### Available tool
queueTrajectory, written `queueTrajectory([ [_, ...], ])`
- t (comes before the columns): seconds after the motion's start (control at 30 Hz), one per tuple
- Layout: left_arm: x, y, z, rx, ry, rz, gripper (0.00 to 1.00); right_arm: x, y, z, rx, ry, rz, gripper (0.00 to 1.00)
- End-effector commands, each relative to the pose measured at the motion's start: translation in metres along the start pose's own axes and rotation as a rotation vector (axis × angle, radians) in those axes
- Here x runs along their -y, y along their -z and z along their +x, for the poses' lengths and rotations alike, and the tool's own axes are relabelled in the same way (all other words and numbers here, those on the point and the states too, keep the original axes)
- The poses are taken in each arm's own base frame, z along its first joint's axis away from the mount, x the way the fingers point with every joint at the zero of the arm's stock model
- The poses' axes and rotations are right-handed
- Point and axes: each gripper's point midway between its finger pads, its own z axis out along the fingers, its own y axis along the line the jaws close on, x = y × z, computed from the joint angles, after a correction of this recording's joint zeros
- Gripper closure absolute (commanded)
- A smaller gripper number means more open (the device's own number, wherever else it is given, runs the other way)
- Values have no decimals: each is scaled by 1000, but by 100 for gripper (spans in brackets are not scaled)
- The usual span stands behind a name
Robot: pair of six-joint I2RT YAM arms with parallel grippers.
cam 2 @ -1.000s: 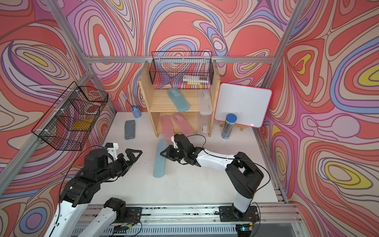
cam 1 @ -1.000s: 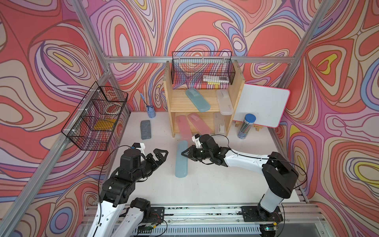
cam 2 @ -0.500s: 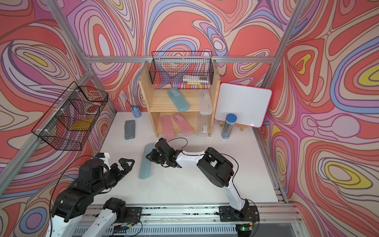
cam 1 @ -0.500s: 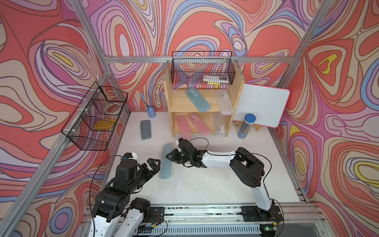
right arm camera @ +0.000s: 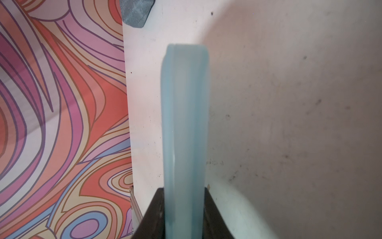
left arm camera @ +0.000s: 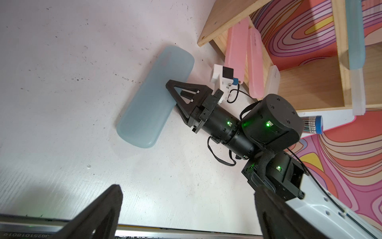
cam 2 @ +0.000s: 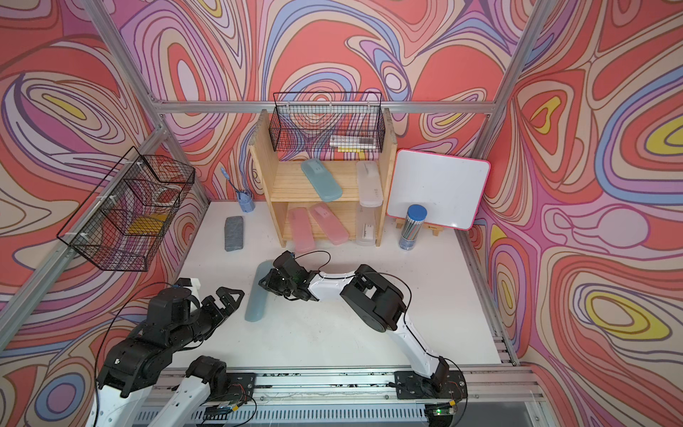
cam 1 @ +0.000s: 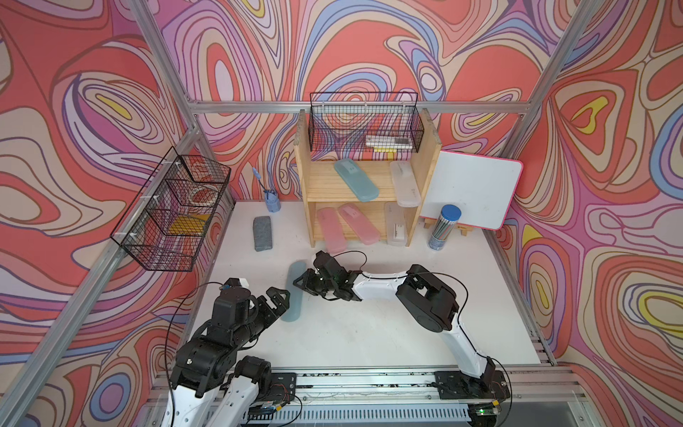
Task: Remove the pencil cases from the shelf
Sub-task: Place the pencil case at the center of the board.
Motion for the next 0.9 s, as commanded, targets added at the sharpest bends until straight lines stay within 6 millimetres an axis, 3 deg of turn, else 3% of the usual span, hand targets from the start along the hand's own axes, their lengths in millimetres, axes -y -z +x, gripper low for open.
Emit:
queueTrajectory([
  [0.0, 2, -4, -1, -3, -6, 8, 1, -7, -5, 2, -13, -3, -19, 64],
  [0.2, 7, -6, -4, 9, -1, 29, 1, -7, 3, 0, -22, -7, 15, 40],
  [0.4, 15, -8, -7, 13, -5, 59, 1, -9, 30, -8, -5, 4, 48, 22],
  [0.7, 51, -18, -10, -33, -19, 192, 1, -19, 93, -16, -6, 153, 132, 15],
  [0.87, 86, -31, -17, -71, 7, 308, 1, -24, 141, -18, 29, 242, 213, 2],
])
